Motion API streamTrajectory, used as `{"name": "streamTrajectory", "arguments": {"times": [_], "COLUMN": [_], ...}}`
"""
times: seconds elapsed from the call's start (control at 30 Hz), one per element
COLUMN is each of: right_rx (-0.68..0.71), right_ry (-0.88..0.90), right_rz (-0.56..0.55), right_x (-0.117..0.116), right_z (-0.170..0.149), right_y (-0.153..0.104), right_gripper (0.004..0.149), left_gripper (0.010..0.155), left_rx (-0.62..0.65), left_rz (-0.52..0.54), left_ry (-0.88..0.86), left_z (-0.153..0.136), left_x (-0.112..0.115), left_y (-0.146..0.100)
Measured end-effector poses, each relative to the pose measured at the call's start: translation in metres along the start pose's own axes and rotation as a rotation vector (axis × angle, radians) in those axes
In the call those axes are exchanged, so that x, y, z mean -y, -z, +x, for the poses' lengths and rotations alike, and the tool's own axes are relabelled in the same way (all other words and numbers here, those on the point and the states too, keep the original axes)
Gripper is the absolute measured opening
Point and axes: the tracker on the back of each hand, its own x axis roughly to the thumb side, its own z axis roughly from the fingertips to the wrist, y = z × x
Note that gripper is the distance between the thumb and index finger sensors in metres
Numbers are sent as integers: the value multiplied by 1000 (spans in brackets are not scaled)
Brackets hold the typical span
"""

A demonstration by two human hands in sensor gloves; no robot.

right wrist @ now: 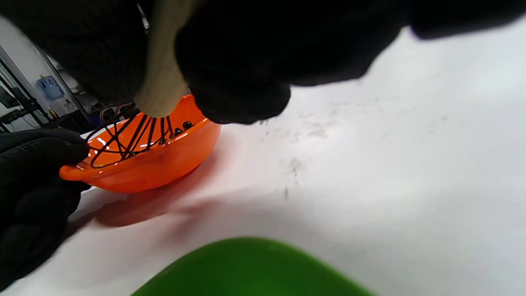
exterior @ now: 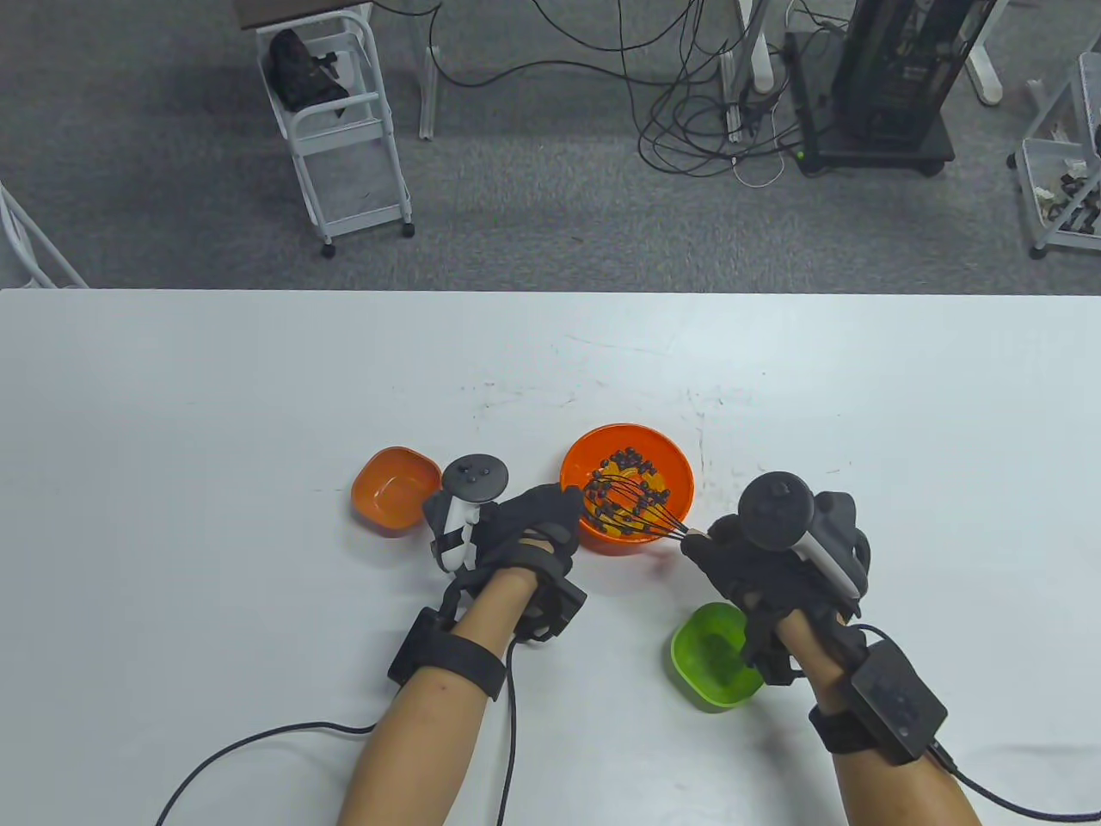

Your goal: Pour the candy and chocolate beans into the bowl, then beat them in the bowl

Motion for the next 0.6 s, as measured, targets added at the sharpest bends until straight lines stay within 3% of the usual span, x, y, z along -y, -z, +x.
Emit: {"name": "streamTrajectory", "arguments": {"times": [0.13,0.3,0.5,0.6], "right_rx": [-45,-90,-24,-9], "right_ry": [-90,-140,130,107], "right_rz": [-83,-183,-32,36], "right_x": [10,4,-25,-21], "right_z": [3,2,-11,-9], "right_y": [-7,-5,14,12], "right_gripper": [59,60,62,65], "left_gripper": [47,47,47,47], "left_rx": [4,9,7,3], "left_rz": [0,-2,2,1], "left_ry": [6,11,13,10], "left_z": [0,1,0,0], "left_x": [0,0,0,0], "left_y": [0,0,1,1]}}
